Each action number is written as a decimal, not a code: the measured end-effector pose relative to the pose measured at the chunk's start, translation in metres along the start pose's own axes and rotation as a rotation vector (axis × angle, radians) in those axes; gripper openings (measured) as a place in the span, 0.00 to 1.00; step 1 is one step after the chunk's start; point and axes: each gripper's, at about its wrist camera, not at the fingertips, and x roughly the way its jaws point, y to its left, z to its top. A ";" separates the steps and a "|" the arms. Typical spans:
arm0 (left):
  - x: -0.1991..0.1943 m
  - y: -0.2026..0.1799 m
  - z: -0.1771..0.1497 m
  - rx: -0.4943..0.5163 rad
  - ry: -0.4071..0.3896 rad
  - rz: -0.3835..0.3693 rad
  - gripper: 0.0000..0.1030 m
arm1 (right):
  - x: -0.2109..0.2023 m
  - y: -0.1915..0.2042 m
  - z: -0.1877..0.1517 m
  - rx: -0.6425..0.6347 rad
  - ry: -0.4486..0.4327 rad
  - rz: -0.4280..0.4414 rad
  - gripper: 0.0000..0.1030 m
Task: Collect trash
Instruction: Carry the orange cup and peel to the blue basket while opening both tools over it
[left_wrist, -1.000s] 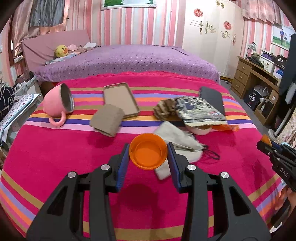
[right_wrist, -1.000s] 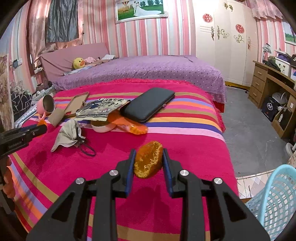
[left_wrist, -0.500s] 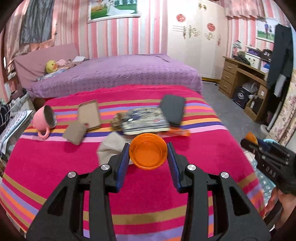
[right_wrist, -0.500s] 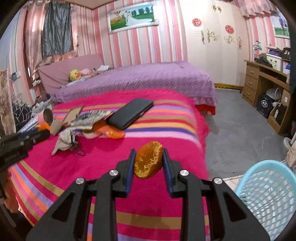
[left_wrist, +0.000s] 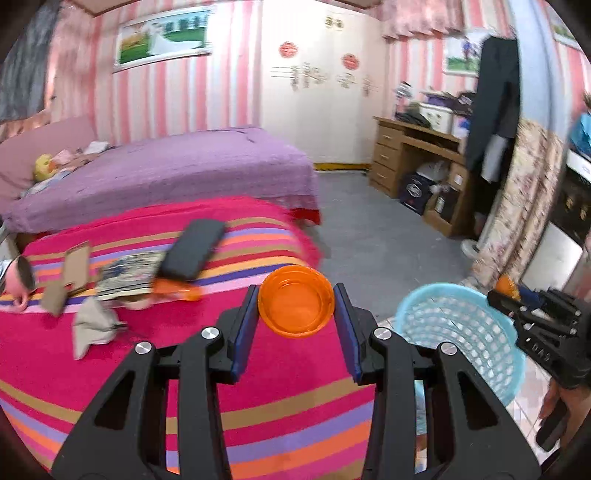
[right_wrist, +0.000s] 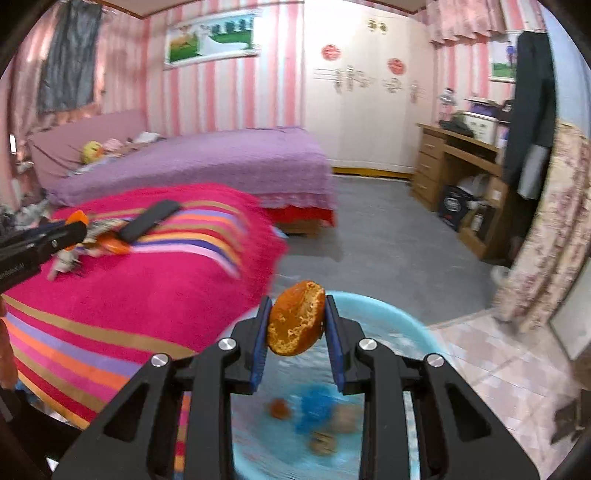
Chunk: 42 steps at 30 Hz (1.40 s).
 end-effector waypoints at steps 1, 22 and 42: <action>0.005 -0.013 -0.001 0.014 0.008 -0.015 0.38 | -0.003 -0.013 -0.004 0.002 0.003 -0.026 0.27; 0.085 -0.144 -0.043 0.127 0.171 -0.185 0.52 | 0.007 -0.098 -0.055 0.169 0.036 -0.116 0.27; 0.063 -0.059 -0.022 0.057 0.091 -0.071 0.94 | 0.033 -0.076 -0.052 0.157 0.020 -0.132 0.32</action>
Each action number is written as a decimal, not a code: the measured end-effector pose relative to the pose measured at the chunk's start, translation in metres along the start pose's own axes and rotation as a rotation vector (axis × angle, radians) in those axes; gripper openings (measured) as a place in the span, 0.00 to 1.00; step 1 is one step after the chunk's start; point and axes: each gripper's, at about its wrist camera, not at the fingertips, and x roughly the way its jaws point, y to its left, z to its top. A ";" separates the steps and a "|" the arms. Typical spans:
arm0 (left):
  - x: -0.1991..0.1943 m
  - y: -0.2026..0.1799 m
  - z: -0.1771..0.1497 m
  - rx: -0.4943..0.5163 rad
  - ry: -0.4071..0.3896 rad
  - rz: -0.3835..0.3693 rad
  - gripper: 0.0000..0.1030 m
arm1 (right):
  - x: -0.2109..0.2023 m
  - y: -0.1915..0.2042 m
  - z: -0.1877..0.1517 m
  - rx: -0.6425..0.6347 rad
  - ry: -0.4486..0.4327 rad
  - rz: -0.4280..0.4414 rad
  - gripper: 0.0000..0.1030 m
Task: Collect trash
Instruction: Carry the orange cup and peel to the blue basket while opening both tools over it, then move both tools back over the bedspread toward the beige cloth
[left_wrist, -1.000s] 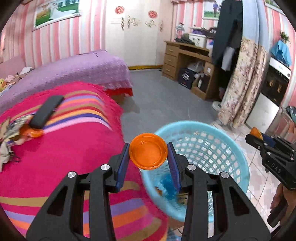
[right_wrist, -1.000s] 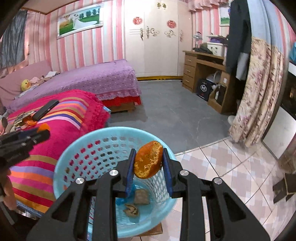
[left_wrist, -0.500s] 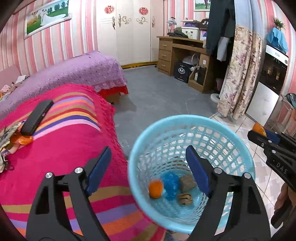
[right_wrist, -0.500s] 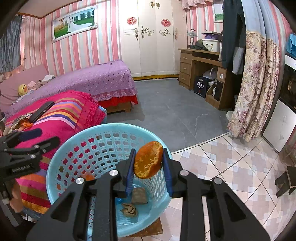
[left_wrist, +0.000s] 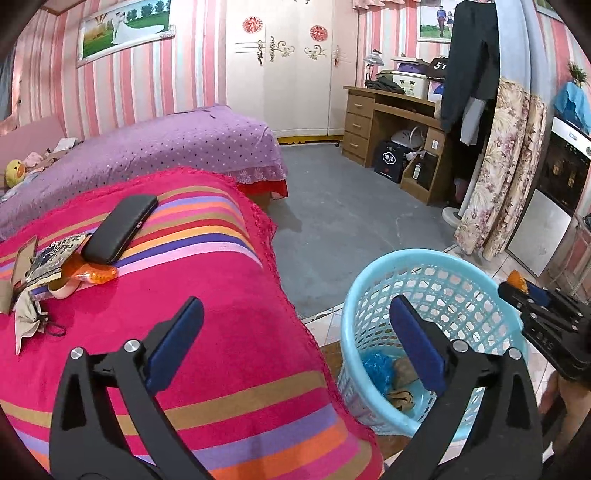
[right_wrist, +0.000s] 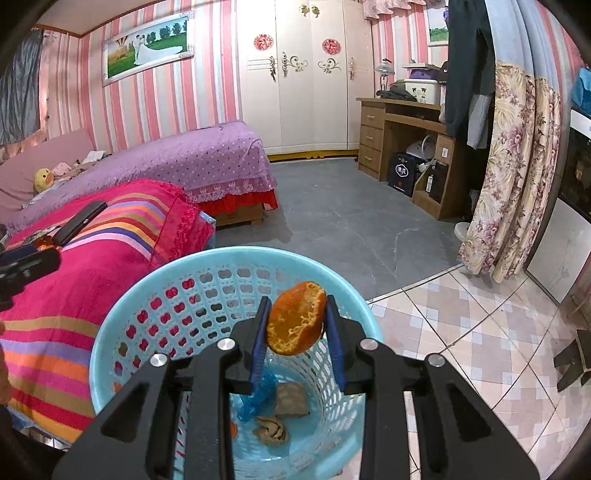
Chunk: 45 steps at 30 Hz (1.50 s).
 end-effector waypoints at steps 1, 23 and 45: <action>-0.002 0.003 0.000 0.001 -0.003 0.004 0.94 | 0.001 0.002 0.000 -0.006 -0.003 -0.015 0.45; -0.058 0.118 0.013 -0.070 -0.027 0.043 0.94 | -0.029 0.085 0.027 0.066 -0.090 -0.047 0.96; -0.032 0.339 -0.033 -0.245 0.090 0.216 0.94 | 0.031 0.319 0.039 -0.059 0.021 0.179 0.96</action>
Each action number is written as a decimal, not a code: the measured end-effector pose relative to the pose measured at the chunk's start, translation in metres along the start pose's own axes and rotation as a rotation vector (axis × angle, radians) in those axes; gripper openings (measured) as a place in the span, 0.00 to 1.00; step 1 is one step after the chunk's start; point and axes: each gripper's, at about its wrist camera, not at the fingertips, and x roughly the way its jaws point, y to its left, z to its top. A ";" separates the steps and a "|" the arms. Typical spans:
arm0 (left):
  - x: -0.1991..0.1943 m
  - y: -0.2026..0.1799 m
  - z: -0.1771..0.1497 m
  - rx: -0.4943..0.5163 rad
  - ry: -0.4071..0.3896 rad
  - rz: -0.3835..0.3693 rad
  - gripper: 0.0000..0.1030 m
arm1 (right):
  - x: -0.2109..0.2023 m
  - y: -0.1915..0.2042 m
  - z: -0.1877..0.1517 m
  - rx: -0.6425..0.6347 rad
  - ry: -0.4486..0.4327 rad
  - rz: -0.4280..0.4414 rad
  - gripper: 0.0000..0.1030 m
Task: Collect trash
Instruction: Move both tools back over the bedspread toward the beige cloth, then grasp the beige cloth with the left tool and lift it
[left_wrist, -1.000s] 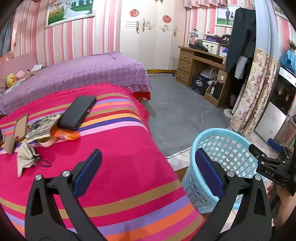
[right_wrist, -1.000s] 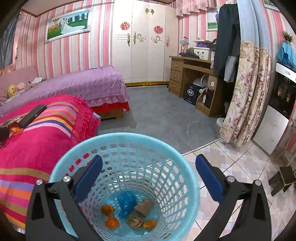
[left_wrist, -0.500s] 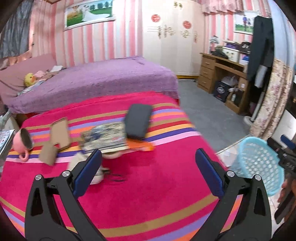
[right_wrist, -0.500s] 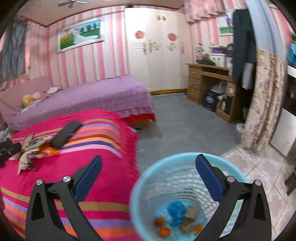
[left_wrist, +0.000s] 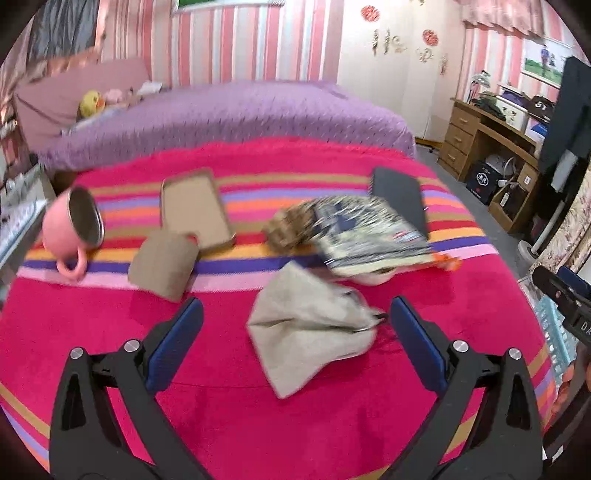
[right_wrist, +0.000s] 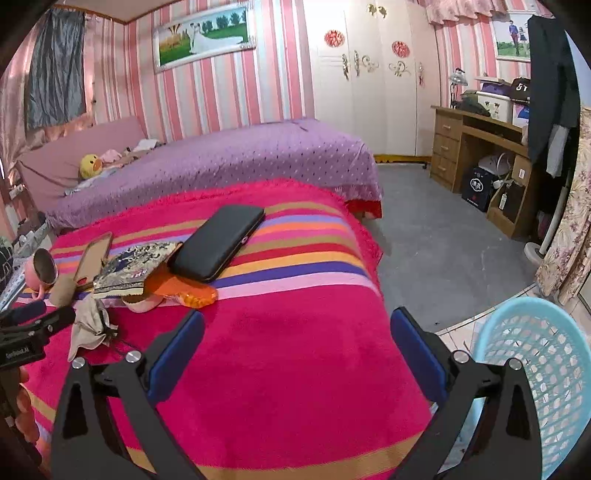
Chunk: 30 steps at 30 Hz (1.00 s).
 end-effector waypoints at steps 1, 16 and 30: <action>0.006 0.004 -0.002 -0.007 0.018 -0.002 0.94 | 0.004 0.002 -0.001 -0.001 0.004 -0.006 0.95; 0.041 -0.010 -0.006 0.051 0.106 -0.097 0.47 | 0.018 0.020 -0.010 -0.085 0.055 -0.019 0.95; -0.012 0.047 0.003 0.021 0.030 -0.056 0.12 | 0.003 0.067 -0.008 -0.181 -0.009 0.041 0.95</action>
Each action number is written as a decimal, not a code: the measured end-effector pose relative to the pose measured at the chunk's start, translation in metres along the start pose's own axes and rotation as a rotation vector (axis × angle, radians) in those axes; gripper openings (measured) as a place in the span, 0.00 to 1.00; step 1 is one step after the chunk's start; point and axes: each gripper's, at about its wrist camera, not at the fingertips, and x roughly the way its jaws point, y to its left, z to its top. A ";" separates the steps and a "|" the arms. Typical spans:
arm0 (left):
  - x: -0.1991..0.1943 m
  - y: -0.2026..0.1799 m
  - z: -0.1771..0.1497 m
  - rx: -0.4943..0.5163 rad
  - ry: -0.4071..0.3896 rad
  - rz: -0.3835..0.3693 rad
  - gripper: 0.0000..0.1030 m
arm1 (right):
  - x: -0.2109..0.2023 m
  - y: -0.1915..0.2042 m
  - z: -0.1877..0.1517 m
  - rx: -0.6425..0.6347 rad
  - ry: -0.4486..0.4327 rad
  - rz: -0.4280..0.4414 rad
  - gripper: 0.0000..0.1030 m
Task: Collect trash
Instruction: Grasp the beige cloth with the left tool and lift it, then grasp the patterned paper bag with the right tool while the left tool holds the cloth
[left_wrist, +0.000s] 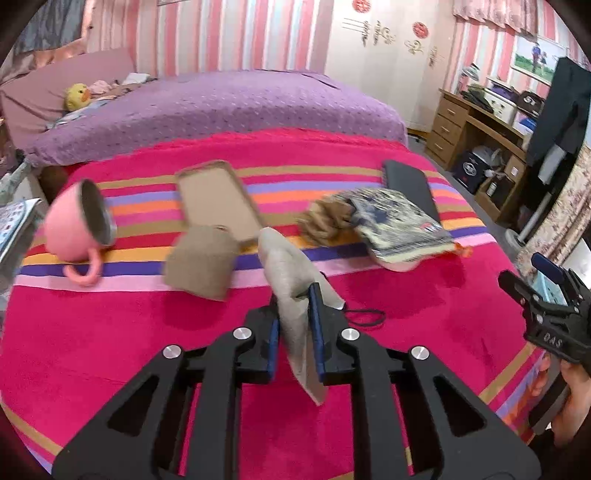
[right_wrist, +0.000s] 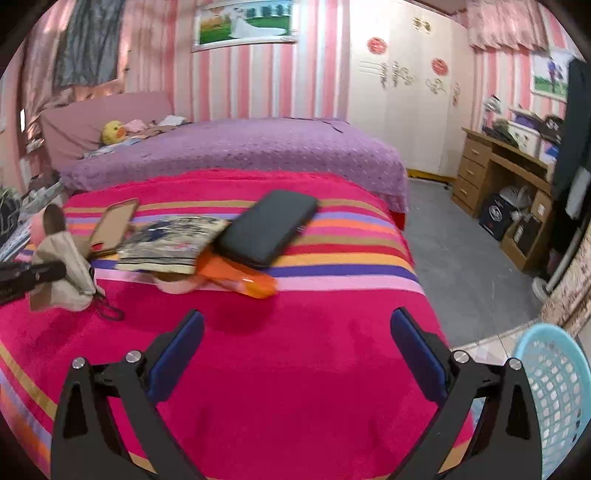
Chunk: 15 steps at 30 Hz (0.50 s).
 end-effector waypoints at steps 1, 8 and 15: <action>-0.002 0.008 0.002 -0.011 -0.005 0.012 0.12 | 0.000 0.005 0.001 -0.010 -0.003 0.007 0.95; -0.005 0.054 0.009 -0.086 -0.024 0.059 0.12 | 0.017 0.064 0.016 -0.139 -0.009 -0.004 0.95; -0.001 0.095 0.007 -0.179 -0.011 0.065 0.12 | 0.050 0.107 0.026 -0.275 0.042 -0.039 0.95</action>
